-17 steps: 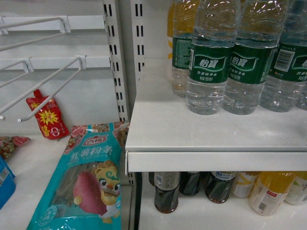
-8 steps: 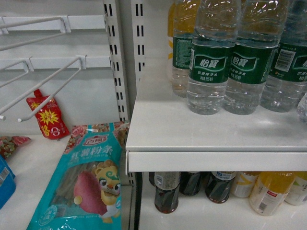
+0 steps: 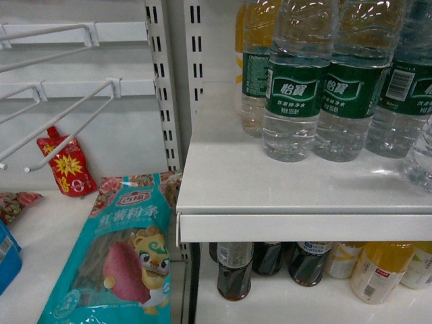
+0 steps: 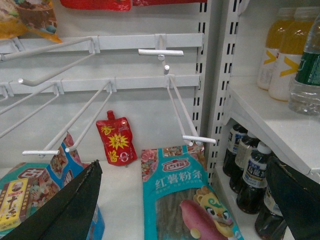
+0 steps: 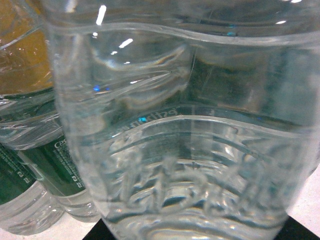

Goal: Move water from second to third shelf

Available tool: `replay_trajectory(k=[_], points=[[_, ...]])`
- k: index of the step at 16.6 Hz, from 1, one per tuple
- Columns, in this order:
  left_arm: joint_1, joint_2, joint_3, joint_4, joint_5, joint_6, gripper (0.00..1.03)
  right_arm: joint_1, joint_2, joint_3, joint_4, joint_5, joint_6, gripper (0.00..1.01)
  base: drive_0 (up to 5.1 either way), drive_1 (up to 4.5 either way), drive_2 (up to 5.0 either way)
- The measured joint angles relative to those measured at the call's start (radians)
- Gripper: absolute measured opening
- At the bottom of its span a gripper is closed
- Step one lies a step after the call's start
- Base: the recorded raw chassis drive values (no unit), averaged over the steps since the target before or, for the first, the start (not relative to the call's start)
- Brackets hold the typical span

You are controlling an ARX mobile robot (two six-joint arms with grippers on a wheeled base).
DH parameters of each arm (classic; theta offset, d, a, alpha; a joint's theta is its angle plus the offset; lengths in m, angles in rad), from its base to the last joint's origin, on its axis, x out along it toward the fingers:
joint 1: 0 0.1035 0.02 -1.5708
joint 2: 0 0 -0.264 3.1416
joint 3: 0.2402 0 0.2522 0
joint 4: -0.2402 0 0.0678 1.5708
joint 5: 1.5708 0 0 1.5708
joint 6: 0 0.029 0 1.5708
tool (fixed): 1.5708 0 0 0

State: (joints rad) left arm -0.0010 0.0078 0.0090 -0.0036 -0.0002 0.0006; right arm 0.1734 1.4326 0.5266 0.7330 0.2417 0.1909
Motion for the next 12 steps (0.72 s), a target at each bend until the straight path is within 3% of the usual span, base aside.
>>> replay_trajectory(k=[9,11,12], points=[[0.0,0.0,0.0,0.0,0.0,0.0,0.98,0.015,0.047,0.043,-0.007,0.023,0.01,0.39,0.0,0.0,0.0],[0.0,0.0,0.0,0.0,0.0,0.0,0.98,0.012,0.047,0.048,-0.003,0.012,0.018,0.88,0.0,0.0,0.0],[0.0,0.0,0.0,0.0,0.0,0.0,0.98,0.01,0.047,0.05,-0.003,0.012,0.019,0.97,0.0,0.0,0.0]])
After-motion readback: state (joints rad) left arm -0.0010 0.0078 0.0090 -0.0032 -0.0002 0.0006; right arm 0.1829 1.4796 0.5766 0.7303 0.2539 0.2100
